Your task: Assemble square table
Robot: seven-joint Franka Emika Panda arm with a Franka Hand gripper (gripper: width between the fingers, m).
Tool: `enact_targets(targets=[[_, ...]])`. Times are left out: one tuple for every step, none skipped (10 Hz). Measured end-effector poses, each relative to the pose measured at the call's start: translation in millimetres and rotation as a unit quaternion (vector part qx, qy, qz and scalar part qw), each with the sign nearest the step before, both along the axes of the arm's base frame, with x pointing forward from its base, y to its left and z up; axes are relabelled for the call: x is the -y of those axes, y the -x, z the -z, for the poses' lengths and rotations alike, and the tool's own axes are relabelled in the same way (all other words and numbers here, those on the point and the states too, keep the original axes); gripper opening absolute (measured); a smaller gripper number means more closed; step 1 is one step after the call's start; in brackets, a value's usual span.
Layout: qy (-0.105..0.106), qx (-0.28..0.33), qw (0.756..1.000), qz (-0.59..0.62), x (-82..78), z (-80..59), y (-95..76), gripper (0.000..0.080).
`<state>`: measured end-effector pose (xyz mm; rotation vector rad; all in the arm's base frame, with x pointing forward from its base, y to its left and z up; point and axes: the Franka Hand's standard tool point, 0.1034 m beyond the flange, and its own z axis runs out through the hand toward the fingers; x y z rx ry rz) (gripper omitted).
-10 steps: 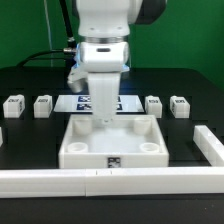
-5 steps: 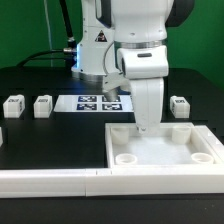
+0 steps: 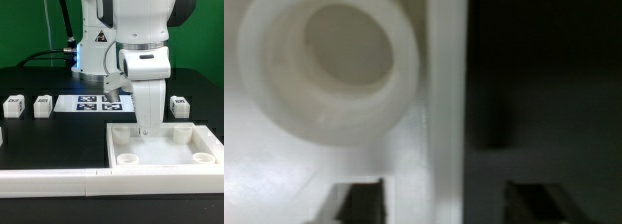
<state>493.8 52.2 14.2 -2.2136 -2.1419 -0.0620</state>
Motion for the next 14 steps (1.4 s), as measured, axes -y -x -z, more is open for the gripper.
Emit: enact_targets(targets=[[0.0, 0.0, 1.0, 0.0, 0.2, 0.1, 0.0, 0.0476], [0.0, 0.0, 1.0, 0.0, 0.5, 0.1, 0.0, 0.0476], [0.0, 0.0, 1.0, 0.001, 0.7, 0.2, 0.0, 0.0609], [0.0, 0.0, 1.0, 0.001, 0.9, 0.2, 0.1, 0.0639], [0.0, 0.0, 1.0, 0.001, 1.0, 0.3, 0.1, 0.0639], [0.0, 0.0, 1.0, 0.001, 1.3, 0.3, 0.1, 0.0648], [0.0, 0.0, 1.0, 0.001, 1.5, 0.4, 0.1, 0.0648], [0.0, 0.0, 1.0, 0.002, 1.7, 0.4, 0.1, 0.0649], [0.0, 0.0, 1.0, 0.002, 1.8, 0.5, 0.1, 0.0649], [0.0, 0.0, 1.0, 0.003, 1.6, 0.2, 0.0, 0.0649], [0.003, 0.001, 0.999, 0.04, -3.9, -9.8, -1.2, 0.0649], [0.008, 0.003, 0.997, 0.071, -12.0, -23.3, 0.6, 0.0649], [0.012, 0.002, 0.997, 0.075, -17.5, -31.6, 3.1, 0.0649], [0.014, -0.002, 0.993, 0.114, -22.7, -36.5, 5.7, 0.0649]])
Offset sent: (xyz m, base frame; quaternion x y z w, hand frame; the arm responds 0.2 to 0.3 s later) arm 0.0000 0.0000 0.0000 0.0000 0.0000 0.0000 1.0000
